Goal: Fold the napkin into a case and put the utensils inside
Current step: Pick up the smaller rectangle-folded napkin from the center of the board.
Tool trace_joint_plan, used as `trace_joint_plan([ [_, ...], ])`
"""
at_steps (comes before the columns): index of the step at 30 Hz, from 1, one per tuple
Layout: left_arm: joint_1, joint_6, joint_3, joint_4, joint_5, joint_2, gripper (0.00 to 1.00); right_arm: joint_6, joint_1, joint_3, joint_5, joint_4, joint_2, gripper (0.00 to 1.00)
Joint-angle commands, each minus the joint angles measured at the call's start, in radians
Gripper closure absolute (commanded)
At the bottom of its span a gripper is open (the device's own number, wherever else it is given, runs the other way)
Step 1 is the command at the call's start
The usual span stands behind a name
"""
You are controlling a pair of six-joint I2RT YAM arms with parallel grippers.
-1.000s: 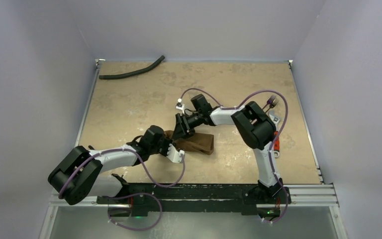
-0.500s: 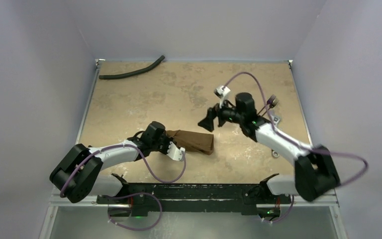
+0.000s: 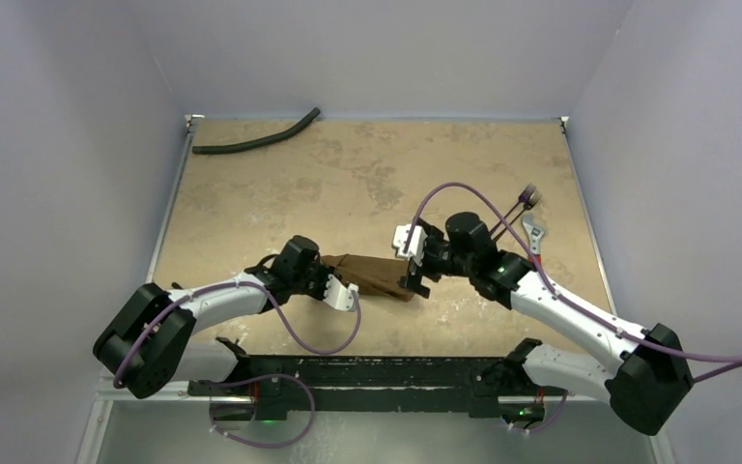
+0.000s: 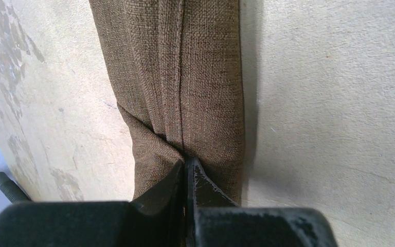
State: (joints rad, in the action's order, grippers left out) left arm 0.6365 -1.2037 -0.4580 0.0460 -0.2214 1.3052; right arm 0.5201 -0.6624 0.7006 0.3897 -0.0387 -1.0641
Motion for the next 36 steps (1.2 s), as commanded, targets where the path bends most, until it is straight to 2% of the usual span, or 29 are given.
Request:
trace_joint_plan([
  [1, -0.004, 0.052, 0.042, 0.157, -0.043, 0.009, 1.00, 0.103, -0.048, 0.010, -0.053, -0.135, 0.007, 0.02],
  [4, -0.004, 0.051, 0.041, 0.156, -0.045, 0.010, 1.00, 0.127, -0.076, 0.021, -0.028, -0.167, 0.000, 0.01],
  [8, -0.003, 0.034, 0.042, 0.148, -0.044, 0.016, 1.00, 0.170, -0.153, 0.028, -0.070, -0.200, -0.097, 0.02],
  [13, -0.004, 0.031, 0.039, 0.155, -0.040, 0.018, 1.00, 0.177, -0.221, 0.004, -0.110, -0.109, -0.184, 0.03],
  [18, -0.003, 0.011, 0.040, 0.169, -0.034, 0.016, 1.00, 0.187, -0.248, -0.032, -0.314, 0.013, -0.255, 0.11],
  [23, -0.003, 0.005, 0.046, 0.164, -0.031, 0.013, 1.00, 0.181, -0.247, -0.051, -0.366, 0.112, -0.293, 0.19],
  [28, -0.004, 0.011, 0.049, 0.143, -0.018, 0.008, 1.00, 0.148, -0.249, -0.009, -0.378, 0.112, -0.399, 0.53],
  [36, -0.003, 0.007, 0.047, 0.119, 0.033, -0.007, 1.00, 0.063, -0.244, 0.078, -0.253, -0.010, -0.423, 0.95],
])
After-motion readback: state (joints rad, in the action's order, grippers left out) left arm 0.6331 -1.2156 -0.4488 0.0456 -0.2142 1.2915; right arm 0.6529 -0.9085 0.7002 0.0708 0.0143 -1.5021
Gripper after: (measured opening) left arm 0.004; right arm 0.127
